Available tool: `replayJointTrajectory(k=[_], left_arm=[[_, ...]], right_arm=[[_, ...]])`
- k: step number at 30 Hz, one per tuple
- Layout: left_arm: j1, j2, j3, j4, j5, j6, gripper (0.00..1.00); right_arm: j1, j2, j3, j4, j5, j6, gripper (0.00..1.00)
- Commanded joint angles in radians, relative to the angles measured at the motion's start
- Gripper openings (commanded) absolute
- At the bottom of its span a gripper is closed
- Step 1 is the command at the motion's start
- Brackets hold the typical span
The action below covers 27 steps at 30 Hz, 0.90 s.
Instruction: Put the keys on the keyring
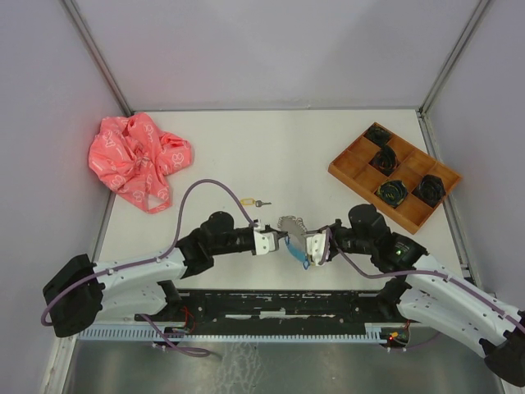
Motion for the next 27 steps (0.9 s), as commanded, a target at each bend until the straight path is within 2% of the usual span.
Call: replayJointTrajectory(k=[1, 7, 27], left_arm=[[-0.044, 0.017, 0.051, 0.039, -0.039, 0.072, 0.03], [-0.077, 0.042, 0.06, 0.051, -0.063, 0.081, 0.03], [-0.09, 0.065, 0.058, 0.098, -0.073, 0.081, 0.03]], right_arm=[[0.006, -0.005, 0.045, 0.079, 0.007, 0.008, 0.01], [0.006, -0.013, 0.034, 0.099, -0.001, 0.028, 0.01], [0.006, -0.003, 0.037, 0.088, -0.034, 0.044, 0.01]])
